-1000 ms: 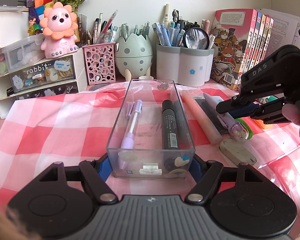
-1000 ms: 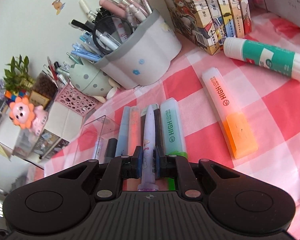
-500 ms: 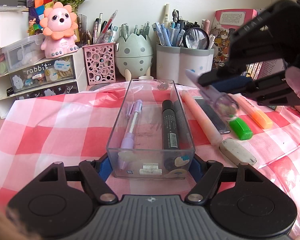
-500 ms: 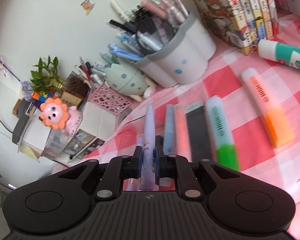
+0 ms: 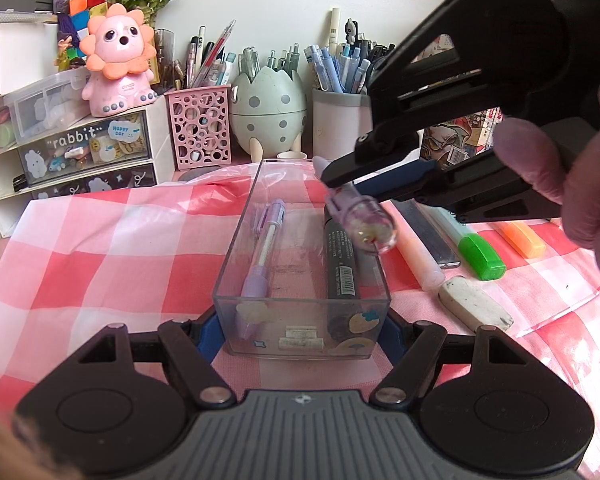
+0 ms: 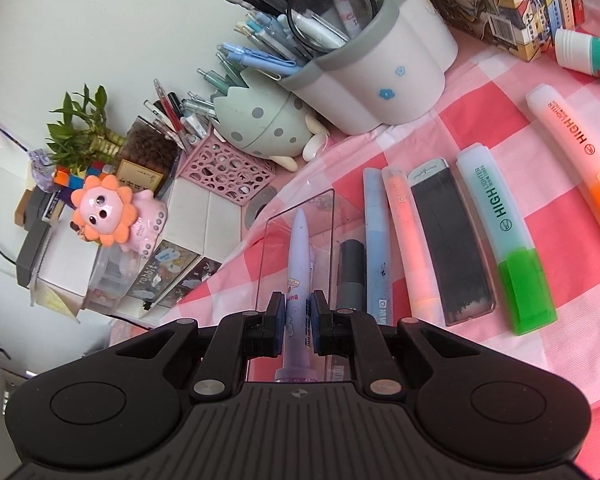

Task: Organize stationery
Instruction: 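Carry the purple-capped pen with the right gripper and drop it into the clear box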

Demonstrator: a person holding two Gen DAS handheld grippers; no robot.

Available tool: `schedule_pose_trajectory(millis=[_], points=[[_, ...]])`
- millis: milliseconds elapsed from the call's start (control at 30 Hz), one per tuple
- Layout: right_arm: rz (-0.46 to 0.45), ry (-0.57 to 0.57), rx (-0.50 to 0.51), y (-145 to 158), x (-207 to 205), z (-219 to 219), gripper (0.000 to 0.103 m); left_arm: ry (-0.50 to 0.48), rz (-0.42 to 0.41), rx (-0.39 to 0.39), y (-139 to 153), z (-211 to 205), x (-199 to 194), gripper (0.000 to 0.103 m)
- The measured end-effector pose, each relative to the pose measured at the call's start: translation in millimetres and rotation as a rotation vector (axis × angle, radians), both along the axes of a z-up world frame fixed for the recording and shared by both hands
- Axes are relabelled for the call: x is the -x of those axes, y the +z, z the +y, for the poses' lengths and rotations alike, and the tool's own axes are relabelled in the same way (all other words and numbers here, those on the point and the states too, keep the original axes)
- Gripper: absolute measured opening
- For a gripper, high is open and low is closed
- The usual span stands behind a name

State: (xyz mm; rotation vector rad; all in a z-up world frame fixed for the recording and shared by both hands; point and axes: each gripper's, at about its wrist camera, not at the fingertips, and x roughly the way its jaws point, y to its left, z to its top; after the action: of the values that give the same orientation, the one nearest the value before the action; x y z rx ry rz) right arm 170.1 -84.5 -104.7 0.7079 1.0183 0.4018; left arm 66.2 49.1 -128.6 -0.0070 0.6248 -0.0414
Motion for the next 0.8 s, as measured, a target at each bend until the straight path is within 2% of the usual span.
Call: schedule_pose_trajectory(millis=[333,600,800], points=[[0.021,-0.024,0.013,-7.1,-3.4,9.0,0.011,0.0,0.0,0.0,0.0,0.0,0.0,0.048],[0.001,-0.01,0.008,-3.9,-3.5,9.8,0.021,0.0,0.0,0.0,0.0,0.1,0.0,0.048],[-0.015,-0.008,0.013,-0.6,-2.5,5.7,0.024,0.0,0.0,0.0,0.1,0.2,0.0,0.048]])
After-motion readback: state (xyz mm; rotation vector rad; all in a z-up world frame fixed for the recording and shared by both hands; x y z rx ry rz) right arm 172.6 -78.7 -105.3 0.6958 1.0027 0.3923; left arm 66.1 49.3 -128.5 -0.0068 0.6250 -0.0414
